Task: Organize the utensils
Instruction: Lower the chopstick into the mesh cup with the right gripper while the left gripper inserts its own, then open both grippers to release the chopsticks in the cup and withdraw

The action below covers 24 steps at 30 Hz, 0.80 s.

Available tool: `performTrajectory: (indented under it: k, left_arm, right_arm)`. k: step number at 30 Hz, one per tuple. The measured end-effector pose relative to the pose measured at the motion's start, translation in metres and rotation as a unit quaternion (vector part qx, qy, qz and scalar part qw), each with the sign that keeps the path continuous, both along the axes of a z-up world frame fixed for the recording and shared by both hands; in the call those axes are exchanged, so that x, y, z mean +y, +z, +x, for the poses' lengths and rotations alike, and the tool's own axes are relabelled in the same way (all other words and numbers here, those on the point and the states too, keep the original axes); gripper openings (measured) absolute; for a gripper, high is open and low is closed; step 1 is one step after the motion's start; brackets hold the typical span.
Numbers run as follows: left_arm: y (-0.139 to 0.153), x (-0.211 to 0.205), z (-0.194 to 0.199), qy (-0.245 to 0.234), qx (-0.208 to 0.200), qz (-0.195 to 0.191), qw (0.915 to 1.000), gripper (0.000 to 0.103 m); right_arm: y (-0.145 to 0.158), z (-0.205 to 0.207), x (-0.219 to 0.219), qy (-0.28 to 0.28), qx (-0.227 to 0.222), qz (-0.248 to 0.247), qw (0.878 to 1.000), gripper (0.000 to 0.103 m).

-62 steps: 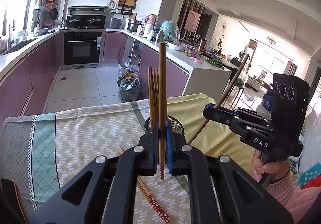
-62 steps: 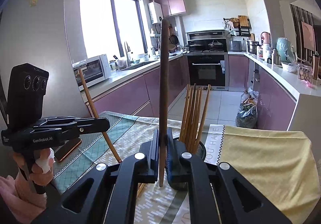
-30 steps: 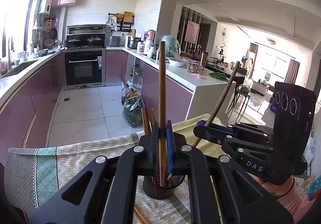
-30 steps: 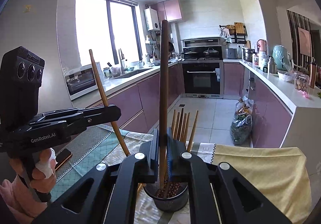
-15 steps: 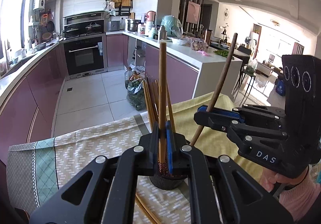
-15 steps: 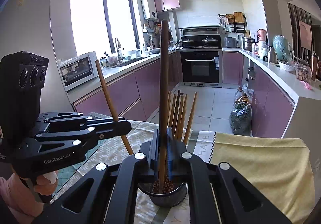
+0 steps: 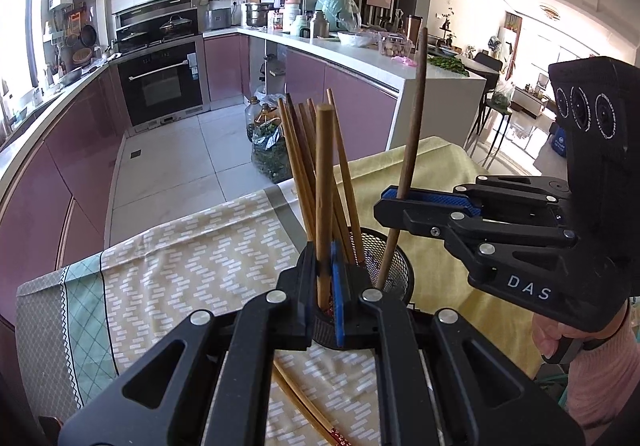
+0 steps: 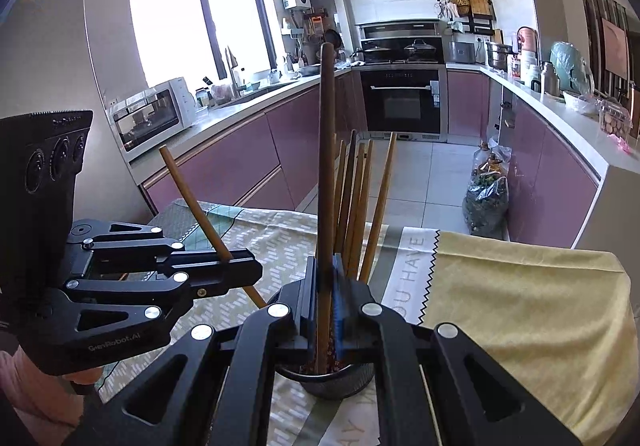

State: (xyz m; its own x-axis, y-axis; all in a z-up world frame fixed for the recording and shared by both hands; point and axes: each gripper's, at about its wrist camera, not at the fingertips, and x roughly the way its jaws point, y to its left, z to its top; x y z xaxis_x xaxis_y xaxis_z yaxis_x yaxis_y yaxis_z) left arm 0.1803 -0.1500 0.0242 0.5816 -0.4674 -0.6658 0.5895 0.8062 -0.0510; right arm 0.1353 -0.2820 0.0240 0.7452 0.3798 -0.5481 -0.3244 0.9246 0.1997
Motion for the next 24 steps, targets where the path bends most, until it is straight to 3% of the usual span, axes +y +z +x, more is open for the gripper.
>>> performTrajectory:
  k: [12,15,17,24]
  left_arm:
    - [-0.007,-0.004,0.026,0.014,0.025,0.0,0.9996,0.008]
    - [-0.011,-0.003,0.031,0.016,0.035,-0.004,0.9992,0.016]
    - [-0.012,-0.002,0.032,0.021,0.034,-0.005,0.9992,0.027]
    - [-0.012,0.012,0.022,0.038,0.02,-0.017,0.9989,0.033]
  right_arm:
    - [-0.012,0.02,-0.004,-0.012,0.018,0.016,1.0,0.006]
    - [-0.014,0.021,-0.005,-0.016,0.019,0.019,1.0,0.006]
    - [-0.015,0.023,-0.007,-0.021,0.019,0.023,0.999,0.007]
    - [-0.017,0.017,-0.016,-0.032,0.014,0.035,0.999,0.014]
